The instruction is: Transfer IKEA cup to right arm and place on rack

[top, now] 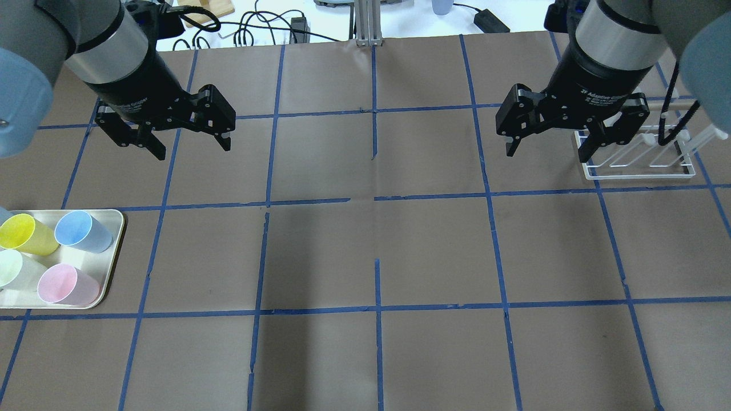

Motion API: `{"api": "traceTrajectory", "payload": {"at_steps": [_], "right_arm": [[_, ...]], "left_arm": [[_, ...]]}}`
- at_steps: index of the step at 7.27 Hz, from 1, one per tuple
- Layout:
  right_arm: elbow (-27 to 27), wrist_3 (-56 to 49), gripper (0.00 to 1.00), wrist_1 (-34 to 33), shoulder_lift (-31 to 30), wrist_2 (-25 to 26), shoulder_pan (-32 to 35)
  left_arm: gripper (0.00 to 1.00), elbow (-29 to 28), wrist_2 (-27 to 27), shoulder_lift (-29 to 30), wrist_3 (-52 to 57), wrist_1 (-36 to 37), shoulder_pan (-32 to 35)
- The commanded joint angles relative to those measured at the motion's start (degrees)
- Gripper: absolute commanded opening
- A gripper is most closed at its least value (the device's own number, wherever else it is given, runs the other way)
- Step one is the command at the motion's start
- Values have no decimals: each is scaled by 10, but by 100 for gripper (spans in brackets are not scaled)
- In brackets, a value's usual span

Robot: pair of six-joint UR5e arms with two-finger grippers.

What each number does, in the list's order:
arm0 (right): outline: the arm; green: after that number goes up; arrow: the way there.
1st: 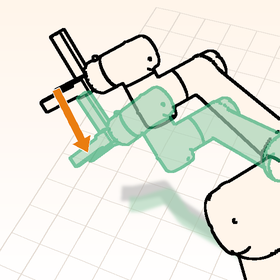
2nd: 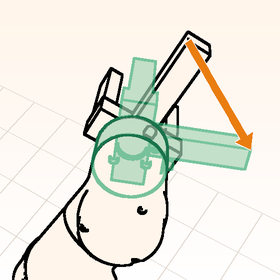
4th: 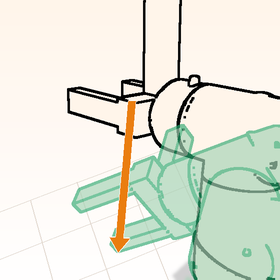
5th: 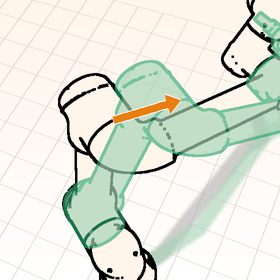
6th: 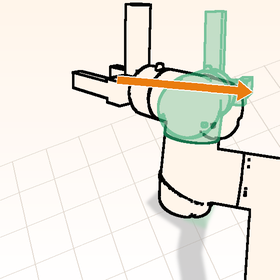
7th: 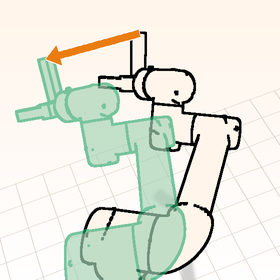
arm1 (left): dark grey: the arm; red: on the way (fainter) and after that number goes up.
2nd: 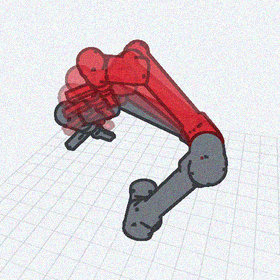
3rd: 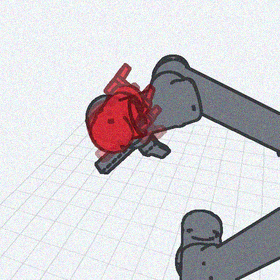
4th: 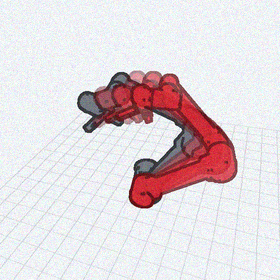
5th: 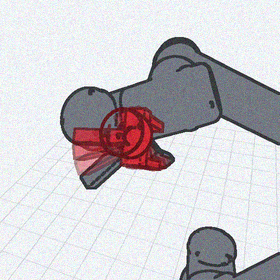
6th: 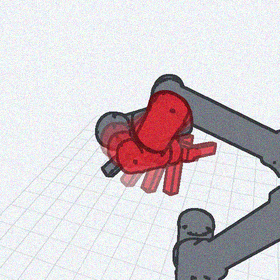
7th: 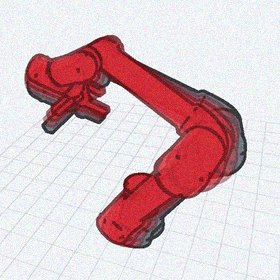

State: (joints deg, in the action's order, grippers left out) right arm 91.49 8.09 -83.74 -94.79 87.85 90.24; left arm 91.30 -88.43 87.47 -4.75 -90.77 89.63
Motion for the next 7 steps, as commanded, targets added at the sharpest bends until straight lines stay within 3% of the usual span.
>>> {"api": "traceTrajectory", "payload": {"at_steps": [1,5,6,7], "right_arm": [[-1,0,100,7,-1,3,0],[-4,-3,100,5,0,-4,-1],[-10,-5,100,2,5,-27,-1],[-1,-11,100,-5,17,-92,-8]], "left_arm": [[100,0,-2,0,0,2,0],[100,-1,-4,0,0,2,-1],[100,0,-4,-1,0,2,-1],[100,0,-3,0,0,2,-1]]}}
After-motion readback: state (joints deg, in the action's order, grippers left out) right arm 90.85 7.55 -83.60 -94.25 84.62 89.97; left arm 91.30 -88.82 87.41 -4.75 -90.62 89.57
